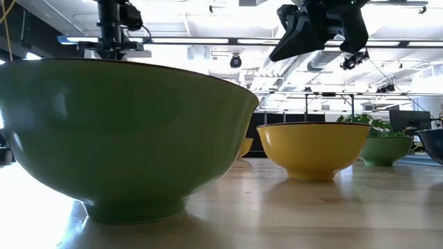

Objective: Pick & Place Mini bowls
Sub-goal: Stack the yellow patterned bowl on top of the yellow patterned bowl on the shelf

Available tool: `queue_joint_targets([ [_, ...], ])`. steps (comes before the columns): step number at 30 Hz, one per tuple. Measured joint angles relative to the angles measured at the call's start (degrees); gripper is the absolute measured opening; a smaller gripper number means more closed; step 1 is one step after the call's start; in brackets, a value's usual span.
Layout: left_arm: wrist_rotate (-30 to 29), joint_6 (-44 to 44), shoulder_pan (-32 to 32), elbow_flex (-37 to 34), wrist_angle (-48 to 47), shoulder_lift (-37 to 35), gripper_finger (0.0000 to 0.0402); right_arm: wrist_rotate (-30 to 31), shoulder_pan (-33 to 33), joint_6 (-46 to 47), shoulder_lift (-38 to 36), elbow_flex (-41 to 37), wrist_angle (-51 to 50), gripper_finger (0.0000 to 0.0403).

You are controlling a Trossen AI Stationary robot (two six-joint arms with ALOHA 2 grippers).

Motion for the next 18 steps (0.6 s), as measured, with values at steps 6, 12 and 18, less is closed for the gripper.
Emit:
queue_joint_targets([
  [6,0.24,1.22,-0.02,0.0,-0.58,0.0,0.0015,-0.01,0.0,-0.38,0.0,0.0,0.01,0.0],
  [12,0.5,2.17,-0.02,0.0,-1.12,0.0,0.006,-0.01,0.0,-0.4,0.0,0.0,0.01,0.0],
  [18,0.65,2.32,-0.02,0.02,-1.2,-0.02,0.0115,-0.01,0.02,-0.4,0.0,0.0,0.01,0.0],
])
